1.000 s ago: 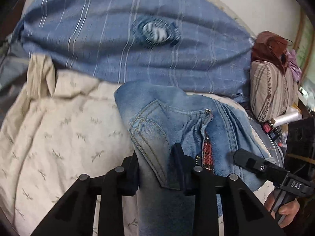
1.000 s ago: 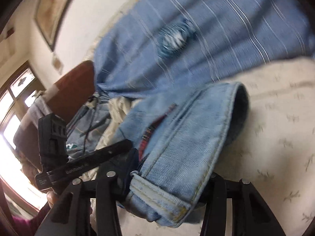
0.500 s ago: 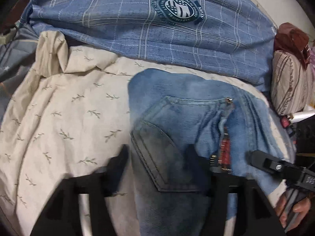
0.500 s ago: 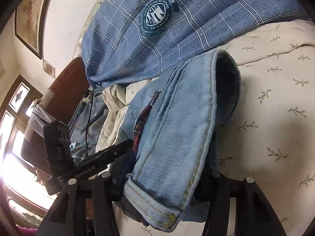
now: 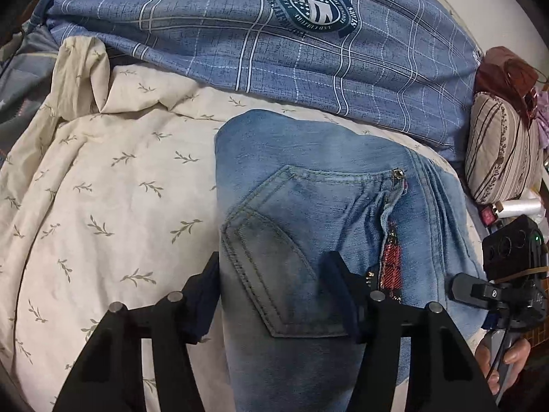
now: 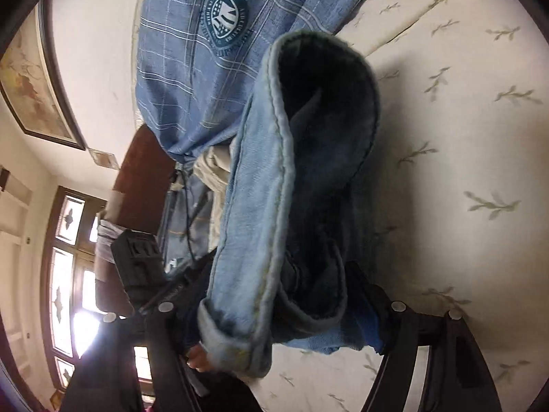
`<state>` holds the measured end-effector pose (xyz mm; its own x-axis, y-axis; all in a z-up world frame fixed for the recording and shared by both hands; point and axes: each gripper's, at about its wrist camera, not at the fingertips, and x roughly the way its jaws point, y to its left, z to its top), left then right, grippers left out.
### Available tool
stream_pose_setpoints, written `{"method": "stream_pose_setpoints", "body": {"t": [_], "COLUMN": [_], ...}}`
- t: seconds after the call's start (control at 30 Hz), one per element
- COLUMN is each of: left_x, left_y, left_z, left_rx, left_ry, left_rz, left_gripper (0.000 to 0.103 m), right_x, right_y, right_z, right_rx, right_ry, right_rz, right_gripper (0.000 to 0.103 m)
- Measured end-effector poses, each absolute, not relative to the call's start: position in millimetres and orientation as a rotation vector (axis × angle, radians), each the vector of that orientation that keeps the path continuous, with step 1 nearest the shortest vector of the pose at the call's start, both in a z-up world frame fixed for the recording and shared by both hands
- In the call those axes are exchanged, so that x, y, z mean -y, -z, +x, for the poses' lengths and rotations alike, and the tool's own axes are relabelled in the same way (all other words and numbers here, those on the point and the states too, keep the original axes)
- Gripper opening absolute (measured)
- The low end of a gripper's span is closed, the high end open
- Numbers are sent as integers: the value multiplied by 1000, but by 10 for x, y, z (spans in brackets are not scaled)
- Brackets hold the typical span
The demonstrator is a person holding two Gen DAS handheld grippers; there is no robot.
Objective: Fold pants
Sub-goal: 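Lift the leg end with the right gripper and fold it over while the left gripper holds the jeans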
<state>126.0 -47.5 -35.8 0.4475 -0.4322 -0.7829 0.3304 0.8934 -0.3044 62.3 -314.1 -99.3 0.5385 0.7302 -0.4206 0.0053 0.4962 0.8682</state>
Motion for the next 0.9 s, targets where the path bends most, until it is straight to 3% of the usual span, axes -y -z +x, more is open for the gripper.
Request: {"method": "stream_pose_setpoints", "body": {"t": [0.27, 0.6, 0.77, 0.9], "left_x": [446, 527, 555, 476], "left_y": [274, -79, 154, 198], "left_z": [1215, 1025, 1178, 1229], "left_rx": [-950, -769, -890, -921], "left_ry": [482, 531, 455, 450], "left_rz": [-109, -86, -30, -65], "left_gripper": [41, 39, 39, 41], "right_x": [2897, 2812, 2975, 3120], "right_y": [749, 268, 559, 658], "right_z": [582, 414, 576, 546], "right_rx": [-833, -632, -829, -891], "right_ry": [-505, -503, -394, -414], "right_rz": [814, 650, 717, 761], "right_gripper": [62, 56, 57, 64]}}
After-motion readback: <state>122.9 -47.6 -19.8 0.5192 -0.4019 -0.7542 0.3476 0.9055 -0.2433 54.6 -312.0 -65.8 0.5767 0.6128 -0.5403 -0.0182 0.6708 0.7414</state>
